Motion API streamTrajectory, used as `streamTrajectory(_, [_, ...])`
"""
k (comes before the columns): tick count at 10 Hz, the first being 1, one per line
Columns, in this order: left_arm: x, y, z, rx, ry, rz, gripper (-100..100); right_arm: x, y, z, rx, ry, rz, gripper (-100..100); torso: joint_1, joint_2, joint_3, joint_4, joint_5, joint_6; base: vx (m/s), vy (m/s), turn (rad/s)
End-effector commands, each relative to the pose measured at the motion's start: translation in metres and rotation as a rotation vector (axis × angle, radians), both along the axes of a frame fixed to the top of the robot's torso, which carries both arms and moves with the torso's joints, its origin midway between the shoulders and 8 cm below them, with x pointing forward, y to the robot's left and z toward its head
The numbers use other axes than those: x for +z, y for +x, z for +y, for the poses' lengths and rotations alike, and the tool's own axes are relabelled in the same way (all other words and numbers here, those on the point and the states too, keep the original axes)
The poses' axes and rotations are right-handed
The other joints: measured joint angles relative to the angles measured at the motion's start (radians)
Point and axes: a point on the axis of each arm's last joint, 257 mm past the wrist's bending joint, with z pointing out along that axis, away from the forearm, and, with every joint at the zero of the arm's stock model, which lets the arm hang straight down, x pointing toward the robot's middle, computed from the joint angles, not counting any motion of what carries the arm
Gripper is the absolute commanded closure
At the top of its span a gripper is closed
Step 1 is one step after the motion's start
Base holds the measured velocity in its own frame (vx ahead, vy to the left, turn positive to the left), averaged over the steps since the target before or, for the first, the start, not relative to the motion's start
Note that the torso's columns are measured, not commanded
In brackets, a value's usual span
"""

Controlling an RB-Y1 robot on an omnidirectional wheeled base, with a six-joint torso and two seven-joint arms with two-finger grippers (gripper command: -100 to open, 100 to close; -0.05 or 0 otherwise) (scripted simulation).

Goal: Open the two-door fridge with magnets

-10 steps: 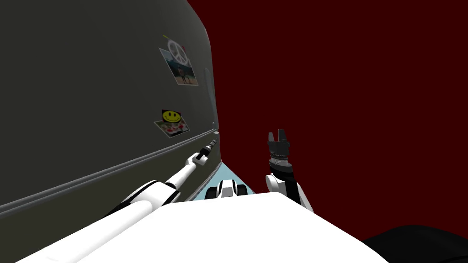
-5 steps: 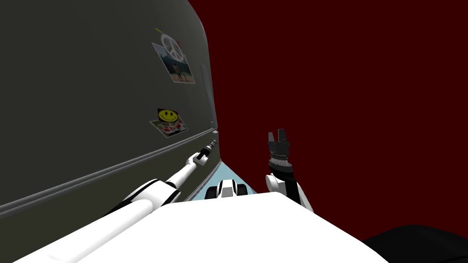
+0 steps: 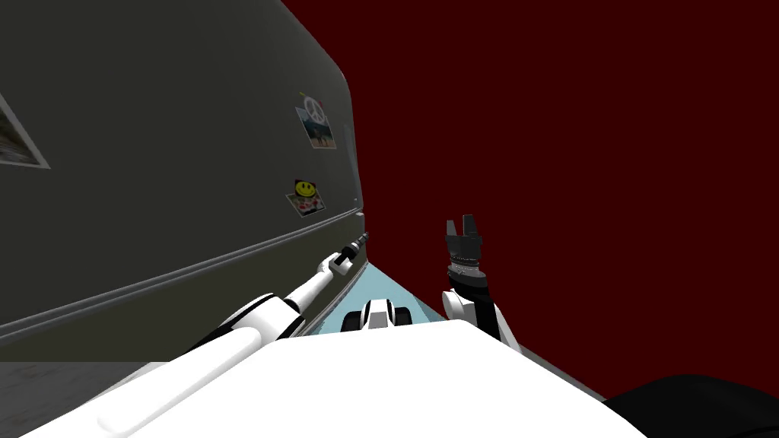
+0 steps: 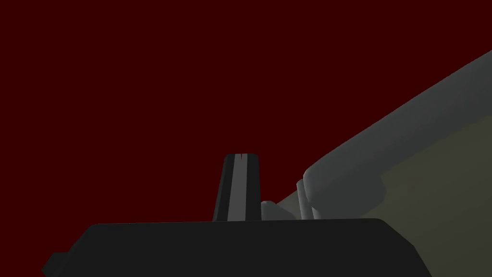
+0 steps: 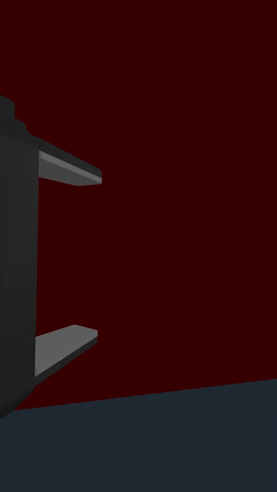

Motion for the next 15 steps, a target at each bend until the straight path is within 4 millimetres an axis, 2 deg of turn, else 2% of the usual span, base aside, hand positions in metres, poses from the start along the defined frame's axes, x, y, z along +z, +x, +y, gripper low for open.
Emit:
streamTrajectory(1, [0.001, -0.012, -0.035, -0.07, -0.002, 0.001, 100, 0.0, 0.0, 0.0, 0.0, 0.0, 0.0, 0, -0.001, 0.0, 0.0, 0.0, 0.0, 0.0, -0.289, 0.031, -0.129])
streamTrajectory(3, [0.002, -0.021, -0.062, -0.123, -0.001, 0.002, 100, 0.0, 0.0, 0.0, 0.0, 0.0, 0.0, 0, -0.003, 0.001, 0.0, 0.0, -0.001, 0.0, -0.307, 0.039, -0.114])
streamTrajectory(5, [0.002, -0.019, -0.06, -0.119, -0.001, 0.001, 100, 0.0, 0.0, 0.0, 0.0, 0.0, 0.0, 0, -0.001, -0.005, -0.003, -0.001, 0.0, 0.0, -0.122, 0.022, -0.034])
streamTrajectory(6, [-0.005, -0.01, -0.041, -0.082, 0.027, 0.021, -100, 0.0, 0.0, 0.0, 0.0, 0.0, 0.0, 0, -0.002, -0.011, -0.006, -0.003, 0.0, 0.0, 0.096, 0.042, 0.016])
streamTrajectory(7, [-0.006, -0.008, -0.037, -0.075, 0.032, 0.025, -100, 0.0, 0.0, 0.0, 0.0, 0.0, 0.001, 0, 0.0, -0.015, -0.009, -0.004, 0.0, 0.0, 0.208, 0.039, 0.013])
streamTrajectory(10, [-0.016, 0.007, 0.0, -0.007, 0.078, 0.06, -100, 0.0, 0.0, 0.0, -0.001, 0.0, 0.001, 0, -0.002, -0.002, -0.001, -0.001, 0.0, 0.0, 0.233, 0.003, 0.017])
streamTrajectory(11, [-0.016, 0.007, 0.0, -0.007, 0.078, 0.06, -100, 0.0, 0.0, 0.0, 0.0, 0.0, 0.001, 0, -0.003, 0.002, 0.001, 0.0, -0.001, 0.0, 0.153, -0.017, 0.01])
streamTrajectory(15, [-0.027, 0.022, 0.047, 0.079, 0.13, 0.104, -100, 0.0, 0.0, 0.0, 0.0, 0.0, 0.001, 0, 0.0, -0.002, -0.001, -0.001, 0.0, 0.0, 0.158, 0.042, 0.013])
